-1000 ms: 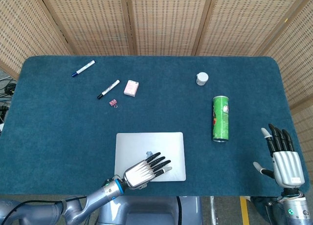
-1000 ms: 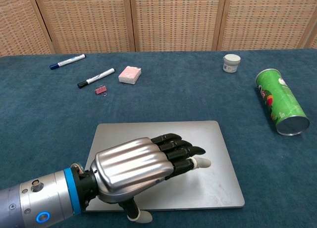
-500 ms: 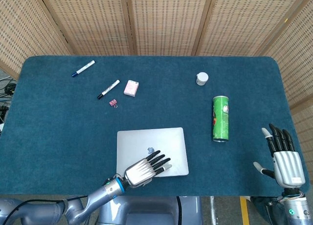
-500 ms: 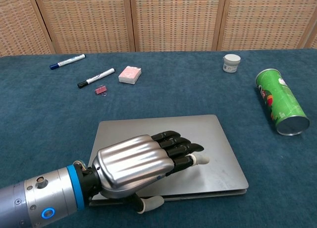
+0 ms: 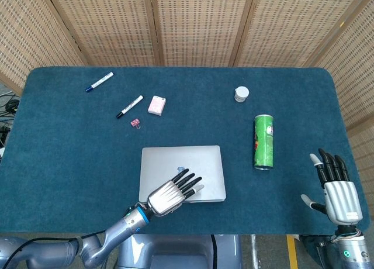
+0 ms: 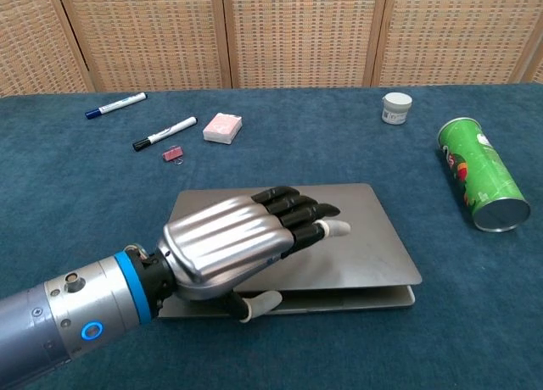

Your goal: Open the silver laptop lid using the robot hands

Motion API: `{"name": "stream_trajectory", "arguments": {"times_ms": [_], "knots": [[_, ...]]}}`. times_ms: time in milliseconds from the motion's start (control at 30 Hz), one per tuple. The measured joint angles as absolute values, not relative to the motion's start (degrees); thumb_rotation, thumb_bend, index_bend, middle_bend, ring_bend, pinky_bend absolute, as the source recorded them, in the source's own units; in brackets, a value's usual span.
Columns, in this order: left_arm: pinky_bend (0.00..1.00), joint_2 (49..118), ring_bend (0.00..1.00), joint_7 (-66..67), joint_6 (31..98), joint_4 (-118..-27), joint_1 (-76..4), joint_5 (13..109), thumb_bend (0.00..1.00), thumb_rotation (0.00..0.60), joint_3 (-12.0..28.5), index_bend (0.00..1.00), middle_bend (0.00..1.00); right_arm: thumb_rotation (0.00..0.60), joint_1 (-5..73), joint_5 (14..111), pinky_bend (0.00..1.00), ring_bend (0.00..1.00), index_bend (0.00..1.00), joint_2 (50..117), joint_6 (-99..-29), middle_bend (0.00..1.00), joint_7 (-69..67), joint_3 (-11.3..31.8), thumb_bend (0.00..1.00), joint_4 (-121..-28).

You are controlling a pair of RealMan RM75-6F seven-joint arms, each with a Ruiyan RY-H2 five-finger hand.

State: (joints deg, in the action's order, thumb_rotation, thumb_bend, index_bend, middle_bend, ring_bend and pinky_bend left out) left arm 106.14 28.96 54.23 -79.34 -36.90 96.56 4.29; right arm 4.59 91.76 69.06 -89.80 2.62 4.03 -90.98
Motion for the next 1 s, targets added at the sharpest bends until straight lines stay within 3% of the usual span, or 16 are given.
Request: {"name": "stream_trajectory", "arguments": {"times_ms": [133, 233, 333, 433, 667, 800, 1000], "knots": [[0.00, 106.0, 0.00, 30.8, 54.7, -81.2, -37.3, 94.7, 0.45, 0.600, 6.6, 0.00, 0.00, 0.600, 5.2, 93.3, 0.00, 0.00, 0.16, 69.3, -89.2, 0.08, 2.2, 3.4, 0.03, -90.2], [0.00, 105.7, 0.00, 31.6, 54.8, -82.3, -37.7, 93.0, 0.45, 0.600, 8.2, 0.00, 0.00, 0.600, 6.0, 95.0, 0.05, 0.03, 0.22, 69.7, -88.1, 0.14, 1.9, 2.6, 0.16, -88.8], [0.00, 105.6, 0.00, 32.1, 54.7, -83.0, -38.3, 91.4, 0.45, 0.600, 9.7, 0.00, 0.00, 0.600, 7.6, 97.4, 0.20, 0.10, 0.29, 70.2, -85.8, 0.21, 1.7, 1.5, 0.35, -87.3], [0.00, 105.4, 0.00, 32.8, 54.7, -83.3, -38.9, 90.0, 0.45, 0.600, 10.9, 0.00, 0.00, 0.600, 9.9, 100.0, 0.25, 0.16, 0.33, 70.9, -82.6, 0.25, 0.7, 0.2, 0.49, -85.8], [0.00, 104.4, 0.00, 33.5, 55.0, -84.2, -39.6, 87.5, 0.45, 0.600, 12.0, 0.00, 0.00, 0.600, 16.1, 103.7, 0.27, 0.17, 0.34, 74.2, -74.5, 0.26, -4.0, -2.0, 0.73, -82.7], [0.00, 103.8, 0.00, 33.3, 55.3, -84.6, -40.2, 86.9, 0.45, 0.600, 11.9, 0.00, 0.00, 0.600, 18.5, 104.1, 0.27, 0.17, 0.34, 77.0, -70.8, 0.24, -3.4, -2.4, 0.93, -81.4], [0.00, 103.3, 0.00, 32.9, 56.0, -84.9, -41.0, 86.1, 0.45, 0.600, 11.7, 0.00, 0.00, 0.600, 21.3, 102.5, 0.27, 0.17, 0.31, 79.7, -65.8, 0.20, -0.4, -2.3, 1.00, -81.5]]}}
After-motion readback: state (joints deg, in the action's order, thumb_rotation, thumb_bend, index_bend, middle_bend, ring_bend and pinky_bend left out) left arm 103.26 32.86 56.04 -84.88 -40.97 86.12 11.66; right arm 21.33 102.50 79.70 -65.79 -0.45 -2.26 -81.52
